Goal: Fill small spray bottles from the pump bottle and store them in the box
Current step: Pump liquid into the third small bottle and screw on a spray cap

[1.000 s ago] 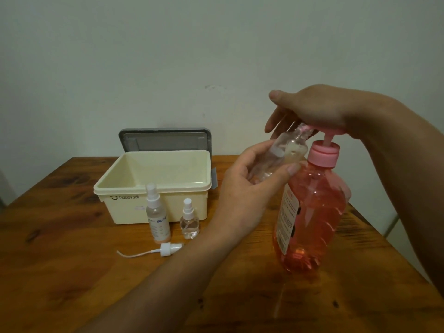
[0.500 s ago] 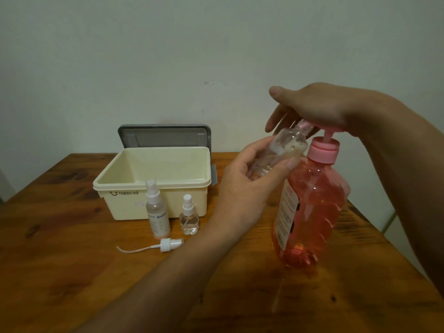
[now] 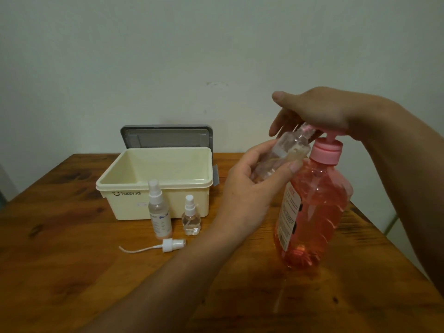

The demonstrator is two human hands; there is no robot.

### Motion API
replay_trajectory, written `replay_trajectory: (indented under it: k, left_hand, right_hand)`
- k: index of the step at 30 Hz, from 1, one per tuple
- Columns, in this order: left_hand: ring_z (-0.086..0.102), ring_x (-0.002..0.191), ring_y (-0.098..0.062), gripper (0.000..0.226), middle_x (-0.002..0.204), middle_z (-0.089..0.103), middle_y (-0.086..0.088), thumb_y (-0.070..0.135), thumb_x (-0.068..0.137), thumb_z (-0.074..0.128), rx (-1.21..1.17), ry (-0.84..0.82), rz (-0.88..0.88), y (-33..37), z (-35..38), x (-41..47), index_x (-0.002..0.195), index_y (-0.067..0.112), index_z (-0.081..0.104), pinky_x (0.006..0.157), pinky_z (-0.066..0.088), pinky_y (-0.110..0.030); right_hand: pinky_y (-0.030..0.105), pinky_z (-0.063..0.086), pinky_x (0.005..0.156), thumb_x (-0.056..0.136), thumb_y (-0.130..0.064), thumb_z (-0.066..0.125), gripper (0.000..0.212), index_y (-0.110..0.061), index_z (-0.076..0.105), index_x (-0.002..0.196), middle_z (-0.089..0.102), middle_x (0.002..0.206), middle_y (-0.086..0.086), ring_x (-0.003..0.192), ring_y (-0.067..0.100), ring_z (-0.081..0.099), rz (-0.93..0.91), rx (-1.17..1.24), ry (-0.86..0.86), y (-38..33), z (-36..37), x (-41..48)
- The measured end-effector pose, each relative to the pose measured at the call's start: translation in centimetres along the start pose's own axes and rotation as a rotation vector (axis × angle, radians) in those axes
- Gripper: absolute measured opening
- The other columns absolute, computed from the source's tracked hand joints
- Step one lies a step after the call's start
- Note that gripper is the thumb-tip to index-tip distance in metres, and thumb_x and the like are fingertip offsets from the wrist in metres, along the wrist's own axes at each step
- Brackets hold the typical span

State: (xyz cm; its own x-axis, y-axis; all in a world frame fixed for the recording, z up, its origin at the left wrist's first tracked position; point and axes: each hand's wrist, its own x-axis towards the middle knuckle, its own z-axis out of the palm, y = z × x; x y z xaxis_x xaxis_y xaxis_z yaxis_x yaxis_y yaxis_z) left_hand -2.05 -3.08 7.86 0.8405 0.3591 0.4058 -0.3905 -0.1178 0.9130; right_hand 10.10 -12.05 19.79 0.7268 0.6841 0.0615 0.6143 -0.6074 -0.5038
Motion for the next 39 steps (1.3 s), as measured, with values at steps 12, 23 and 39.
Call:
replay_trajectory:
  k: [12,23,39]
  left_hand:
    - [0.063,0.105,0.001,0.049,0.118,0.067,0.009,0.027,0.085,0.070,-0.011,-0.005,-0.006,0.1,0.1,-0.1,0.131,0.023,0.056,0.081,0.054,-0.015]
    - [0.063,0.100,0.005,0.042,0.112,0.067,0.013,0.025,0.085,0.070,-0.030,-0.014,-0.028,0.0,0.2,-0.6,0.125,0.028,0.057,0.076,0.053,-0.012]
    - [0.063,0.104,0.000,0.048,0.117,0.067,0.009,0.025,0.085,0.070,-0.036,0.001,-0.032,-0.1,0.3,-0.4,0.131,0.022,0.055,0.079,0.054,-0.015]
  right_hand:
    - [0.028,0.044,0.059,0.101,-0.057,0.028,0.063,-0.016,0.074,0.090,0.070,0.095,0.003,0.075,0.021,0.067,0.029,-0.029,0.008,-0.3,-0.2,-0.2]
    - [0.031,0.044,0.061,0.099,-0.059,0.033,0.061,-0.013,0.068,0.081,0.069,0.092,0.010,0.072,0.022,0.062,0.057,-0.081,-0.004,-0.1,0.3,-0.3]
    - [0.029,0.042,0.060,0.101,-0.056,0.030,0.065,-0.012,0.071,0.078,0.069,0.084,0.006,0.065,0.018,0.062,0.011,-0.024,0.036,-0.1,0.2,-0.3]
